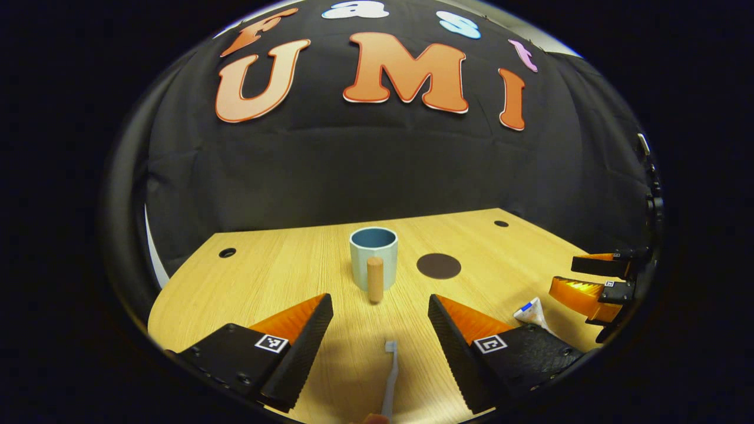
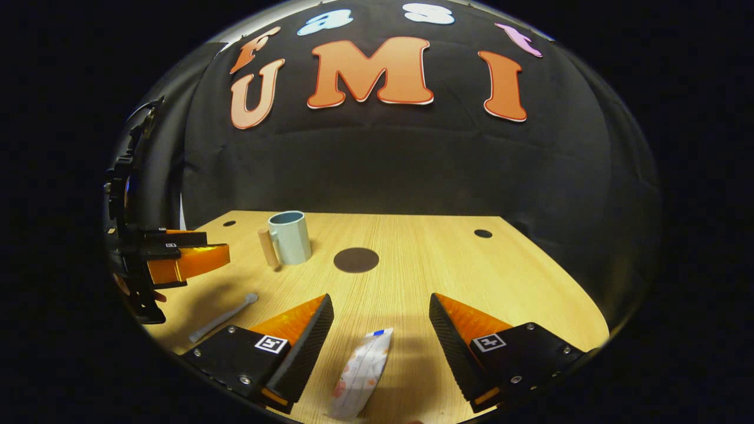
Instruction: Put the toothbrush and toothpaste on the desktop into the cup, then pick up the cup and place it on the coaster on the desktop.
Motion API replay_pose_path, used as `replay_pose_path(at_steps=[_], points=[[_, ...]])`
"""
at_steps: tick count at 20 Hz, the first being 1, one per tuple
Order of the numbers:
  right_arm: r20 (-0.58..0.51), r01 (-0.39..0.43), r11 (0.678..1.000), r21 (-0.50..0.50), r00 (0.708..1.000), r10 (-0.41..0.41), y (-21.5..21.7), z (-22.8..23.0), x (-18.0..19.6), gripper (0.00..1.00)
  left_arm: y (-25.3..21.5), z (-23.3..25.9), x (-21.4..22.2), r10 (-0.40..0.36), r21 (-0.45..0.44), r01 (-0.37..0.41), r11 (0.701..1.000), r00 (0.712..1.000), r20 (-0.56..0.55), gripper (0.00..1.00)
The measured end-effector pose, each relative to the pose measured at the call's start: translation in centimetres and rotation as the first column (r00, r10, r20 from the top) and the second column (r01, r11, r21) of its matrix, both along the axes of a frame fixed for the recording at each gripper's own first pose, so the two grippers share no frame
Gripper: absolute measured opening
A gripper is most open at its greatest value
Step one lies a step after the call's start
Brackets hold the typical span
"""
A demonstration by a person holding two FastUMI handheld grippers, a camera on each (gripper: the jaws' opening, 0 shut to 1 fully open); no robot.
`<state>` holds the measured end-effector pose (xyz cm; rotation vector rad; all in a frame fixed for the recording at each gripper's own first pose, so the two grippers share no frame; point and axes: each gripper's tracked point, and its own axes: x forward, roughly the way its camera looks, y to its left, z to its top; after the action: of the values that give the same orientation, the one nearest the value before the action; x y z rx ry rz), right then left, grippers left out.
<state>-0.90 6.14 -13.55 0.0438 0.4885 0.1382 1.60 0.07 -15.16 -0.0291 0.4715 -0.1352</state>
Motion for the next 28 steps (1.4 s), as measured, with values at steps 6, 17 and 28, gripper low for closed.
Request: replay_pose_path(at_steps=[6,17,28], points=[[-0.12,-0.045,0.999,-0.015,0.992,0.043,1.6,-3.3,-1.9,0.95,0.4,-3.2,-1.3,-0.012,0.057,0.02,0.998,0.992,-0.127,0.98],[-0.254,-0.083,0.995,-0.049,0.965,0.068,2.2,-6.9,-3.7,0.79,0.2,-8.3,-4.0,0.011,0.066,0.009,0.998,0.953,-0.304,0.98],[-0.306,-0.06,0.998,-0.037,0.951,0.046,1.4,-8.0,-4.0,0.31,-1.2,-9.8,-5.1,0.005,0.046,0.013,0.999,0.926,-0.377,0.65]])
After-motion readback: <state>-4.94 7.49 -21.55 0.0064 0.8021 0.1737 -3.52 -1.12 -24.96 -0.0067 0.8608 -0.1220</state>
